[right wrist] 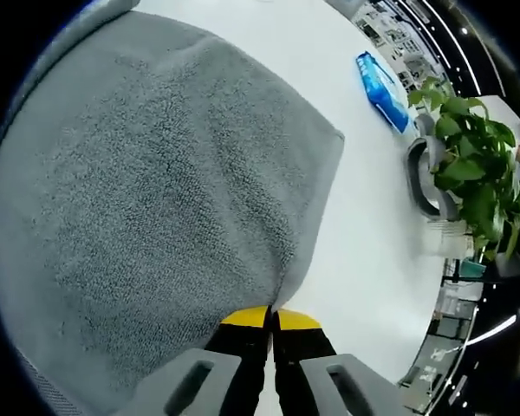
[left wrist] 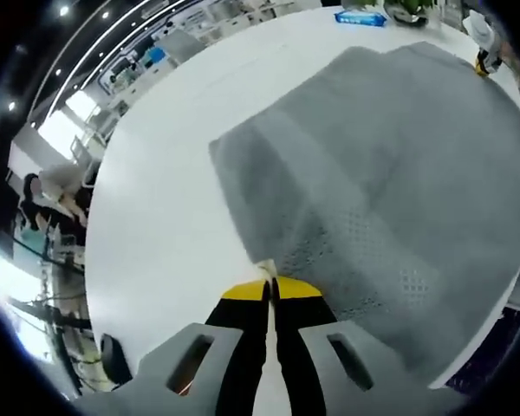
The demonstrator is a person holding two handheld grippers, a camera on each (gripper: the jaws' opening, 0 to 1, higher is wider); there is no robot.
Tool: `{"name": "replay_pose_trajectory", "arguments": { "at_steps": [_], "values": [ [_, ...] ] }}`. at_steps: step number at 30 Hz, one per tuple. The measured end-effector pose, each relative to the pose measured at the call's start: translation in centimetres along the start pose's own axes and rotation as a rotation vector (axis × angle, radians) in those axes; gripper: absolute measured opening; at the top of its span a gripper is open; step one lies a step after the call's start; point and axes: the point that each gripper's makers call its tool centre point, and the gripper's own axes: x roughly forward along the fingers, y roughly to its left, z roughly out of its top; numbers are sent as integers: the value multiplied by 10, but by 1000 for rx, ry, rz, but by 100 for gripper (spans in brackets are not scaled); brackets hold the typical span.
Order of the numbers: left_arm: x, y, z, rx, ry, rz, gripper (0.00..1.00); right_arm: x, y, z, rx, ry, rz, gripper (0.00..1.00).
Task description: Open the folded towel by lifting each exposed corner and separating the folded layers until the towel lies flat within the target outline without major curled edges
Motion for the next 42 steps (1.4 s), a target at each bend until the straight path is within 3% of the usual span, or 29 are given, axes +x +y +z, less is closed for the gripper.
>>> {"name": "replay_pose_trajectory", "arguments": {
  "at_steps": [2,11,20,22,24,30,34,39,40,42],
  "values": [
    [-1,4,-3,-44,-13,-9,1,6,-6,-3,-6,0,-8,0],
    [-1,13,-9,-54,-16,12,1,14,-21,-10,90,-55,16,0],
    [-4,10,-7,-139,-55,-4,1,19,-17,-7,76,-90,-11,0],
    [-5,8,-7,-130,-62,9,1,18,-16,-9,108,-110,5,0],
    [-6,7,-7,-112,-58,24,1,22,-15,-9,208,-148,62,0],
    [-9,4,-4,-58,-58,57,1,16,-16,-9,314,-291,137,0],
    [-9,7,-4,-20,-50,109,1,14,-14,-9,254,-305,112,0],
    [-7,12,-3,-30,-16,129,1,17,-23,-17,138,-221,-15,0],
    [-7,12,-3,-25,-11,133,1,17,-23,-17,95,-216,-30,0],
    [-8,14,-4,-34,-2,132,1,16,-21,-15,105,-223,-22,0]
  ]
}}
